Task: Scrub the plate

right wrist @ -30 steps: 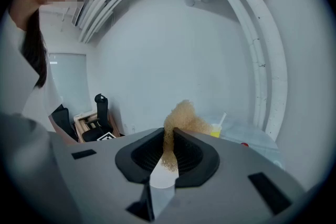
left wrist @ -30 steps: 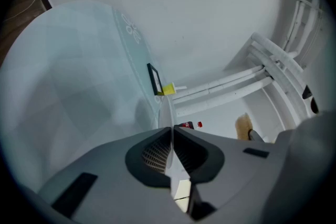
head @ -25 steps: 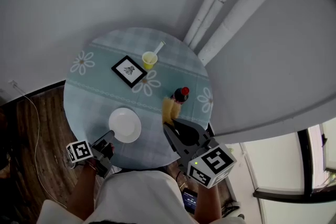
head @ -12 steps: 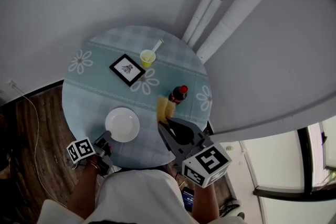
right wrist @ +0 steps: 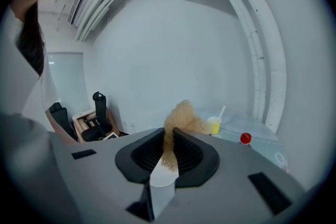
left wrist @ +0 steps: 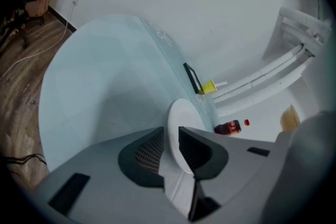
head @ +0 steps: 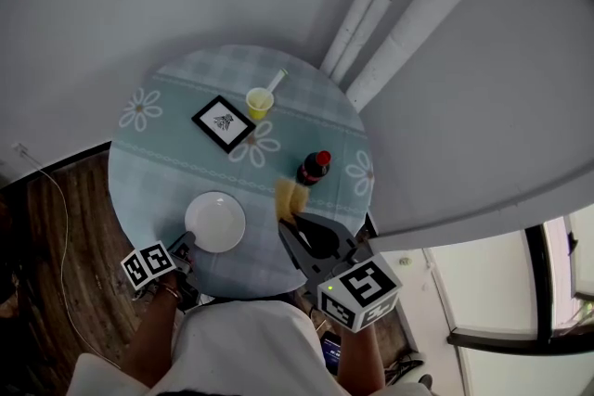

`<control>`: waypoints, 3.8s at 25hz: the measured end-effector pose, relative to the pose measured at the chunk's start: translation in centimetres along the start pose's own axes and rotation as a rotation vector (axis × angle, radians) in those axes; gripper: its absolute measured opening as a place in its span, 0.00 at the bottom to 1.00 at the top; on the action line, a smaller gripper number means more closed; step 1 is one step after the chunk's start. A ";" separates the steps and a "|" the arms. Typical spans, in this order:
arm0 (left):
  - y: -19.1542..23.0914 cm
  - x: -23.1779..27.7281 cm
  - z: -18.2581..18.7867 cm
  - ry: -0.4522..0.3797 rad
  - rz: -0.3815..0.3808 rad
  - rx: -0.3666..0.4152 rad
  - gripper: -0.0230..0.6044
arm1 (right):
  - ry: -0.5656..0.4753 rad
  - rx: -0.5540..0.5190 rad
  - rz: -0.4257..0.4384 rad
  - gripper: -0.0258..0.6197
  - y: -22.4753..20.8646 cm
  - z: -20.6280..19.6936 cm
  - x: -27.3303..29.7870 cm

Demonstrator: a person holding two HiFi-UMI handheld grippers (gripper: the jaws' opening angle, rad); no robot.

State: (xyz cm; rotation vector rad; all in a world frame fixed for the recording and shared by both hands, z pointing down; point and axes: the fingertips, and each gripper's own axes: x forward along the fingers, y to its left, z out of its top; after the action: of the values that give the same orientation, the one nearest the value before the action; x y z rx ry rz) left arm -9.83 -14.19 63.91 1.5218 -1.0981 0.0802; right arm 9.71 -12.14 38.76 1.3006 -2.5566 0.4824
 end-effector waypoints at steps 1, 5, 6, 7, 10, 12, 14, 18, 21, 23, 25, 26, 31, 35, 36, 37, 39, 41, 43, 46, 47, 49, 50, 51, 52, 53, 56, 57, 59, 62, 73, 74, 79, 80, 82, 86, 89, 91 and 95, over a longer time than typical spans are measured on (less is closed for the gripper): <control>0.1 0.0 0.1 -0.005 0.025 0.019 0.17 | 0.002 0.004 -0.002 0.13 -0.1 -0.1 0.0; 0.0 -0.3 0.1 -0.009 0.101 0.102 0.22 | 0.011 0.000 -0.022 0.13 -0.5 -0.5 0.0; -0.1 -0.6 0.4 -0.026 0.115 0.109 0.22 | 0.014 -0.004 -0.027 0.13 -0.7 -0.6 -0.1; -0.2 -1.0 0.8 -0.051 0.126 0.117 0.22 | 0.016 -0.005 -0.031 0.13 -0.8 -0.7 -0.2; -1.8 -3.4 3.0 -0.153 0.135 0.181 0.23 | 0.019 0.003 -0.042 0.13 -1.3 -0.9 -0.4; -3.7 -5.0 4.4 -0.217 0.122 0.254 0.23 | 0.021 0.012 -0.053 0.13 -1.8 -1.1 -0.6; -5.5 -6.4 5.7 -0.271 0.098 0.314 0.23 | 0.023 0.022 -0.067 0.13 -2.2 -1.4 -0.8; -8.6 -8.3 7.2 -0.331 0.040 0.375 0.23 | 0.038 0.040 -0.106 0.13 -3.1 -2.0 -0.7; -10.4 -9.7 7.6 -0.365 0.009 0.405 0.17 | 0.078 0.030 -0.149 0.13 -4.1 -2.9 -0.4; -11.7 -11.2 8.2 -0.425 -0.012 0.399 0.08 | 0.107 0.035 -0.160 0.13 -4.7 -3.7 0.0; -13.2 -12.8 9.0 -0.490 -0.035 0.414 0.07 | 0.150 0.033 -0.162 0.13 -5.0 -5.0 0.5; -13.9 -13.4 9.3 -0.508 -0.046 0.428 0.06 | 0.182 0.015 -0.169 0.13 -5.1 -5.7 0.8; -15.4 -15.6 9.6 -0.527 -0.081 0.459 0.05 | 0.324 -0.038 -0.169 0.13 -5.6 -9.6 2.8; -15.4 -16.1 8.8 -0.499 -0.052 0.550 0.05 | 0.415 -0.022 -0.189 0.13 -6.8 -13.0 4.4; -15.5 -16.1 8.6 -0.489 -0.047 0.577 0.05 | 0.438 -0.029 -0.193 0.13 -7.0 -13.7 4.8; -15.5 -16.1 8.4 -0.481 -0.052 0.583 0.05 | 0.457 -0.031 -0.193 0.13 -7.1 -14.2 5.3; -15.7 -16.2 8.3 -0.473 -0.067 0.574 0.05 | 0.488 -0.023 -0.183 0.13 -7.3 -15.3 6.3; -15.9 -16.2 8.0 -0.463 -0.072 0.586 0.05 | 0.523 -0.019 -0.175 0.13 -7.4 -16.6 7.2; -16.0 -16.1 7.8 -0.446 -0.083 0.582 0.05 | 0.566 -0.035 -0.177 0.13 -7.6 -17.9 7.9; -15.8 -16.1 7.8 -0.433 -0.091 0.555 0.05 | 0.618 -0.048 -0.188 0.13 -8.1 -19.8 8.5; -15.6 -16.2 7.8 -0.432 -0.090 0.550 0.05 | 0.633 -0.053 -0.194 0.13 -8.2 -20.2 8.6; -15.4 -16.2 8.0 -0.435 -0.079 0.544 0.05 | 0.667 -0.080 -0.215 0.13 -8.5 -21.0 8.5; -15.2 -16.2 8.1 -0.436 -0.067 0.545 0.05 | 0.683 -0.096 -0.224 0.13 -8.5 -21.3 8.6; -14.9 -16.1 8.2 -0.437 -0.053 0.550 0.05 | 0.693 -0.105 -0.228 0.13 -8.5 -21.7 8.6; -14.6 -16.0 8.4 -0.438 -0.039 0.556 0.05 | 0.698 -0.108 -0.229 0.13 -8.4 -22.0 8.8; -14.4 -15.8 8.5 -0.437 -0.029 0.560 0.05 | 0.701 -0.112 -0.231 0.13 -8.3 -22.2 8.9; -14.4 -15.4 9.0 -0.442 -0.023 0.565 0.05 | 0.722 -0.187 -0.238 0.13 -7.8 -22.7 9.3; -14.5 -15.4 9.1 -0.445 -0.023 0.570 0.05 | 0.738 -0.235 -0.233 0.14 -7.5 -22.9 9.4; -14.5 -15.3 9.3 -0.446 -0.016 0.571 0.05 | 0.768 -0.320 -0.216 0.14 -6.9 -23.4 9.6; -13.9 -15.1 9.2 -0.439 -0.012 0.549 0.05 | 0.777 -0.317 -0.193 0.25 -6.1 -23.8 9.9; -13.4 -13.7 8.5 -0.409 -0.023 0.540 0.05 | 0.429 0.108 -0.130 0.35 -5.2 -17.8 9.3; -13.4 -13.8 8.4 -0.407 -0.028 0.541 0.05 | 0.369 0.194 -0.115 0.35 -5.2 -17.0 9.1; -13.7 -13.9 8.5 -0.415 -0.066 0.519 0.05 | 0.179 0.455 -0.098 0.35 -6.0 -14.4 6.6; -13.6 -13.9 8.6 -0.415 -0.068 0.511 0.05 | 0.157 0.452 -0.109 0.35 -6.3 -13.7 6.0; -13.4 -14.2 8.6 -0.412 -0.070 0.501 0.05 | 0.085 0.440 -0.116 0.34 -6.4 -12.0 5.0; -13.3 -14.5 8.2 -0.399 -0.092 0.491 0.05 | -0.095 0.424 -0.131 0.18 -6.5 -7.7 2.5; -12.9 -14.6 8.3 -0.369 -0.111 0.461 0.05 | -0.183 0.420 -0.175 0.16 -6.7 -5.7 1.1; -12.9 -14.8 8.5 -0.370 -0.123 0.451 0.05 | -0.211 0.416 -0.205 0.14 -6.8 -5.3 0.6; -13.4 -15.2 8.2 -0.378 -0.128 0.476 0.05 | -0.195 0.390 -0.218 0.11 -6.2 -5.7 0.3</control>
State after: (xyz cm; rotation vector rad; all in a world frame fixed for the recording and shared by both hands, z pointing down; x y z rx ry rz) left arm -13.64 -13.97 42.39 2.0910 -1.3378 -0.0415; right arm 14.93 -13.52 45.25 1.8171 -2.5095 0.8802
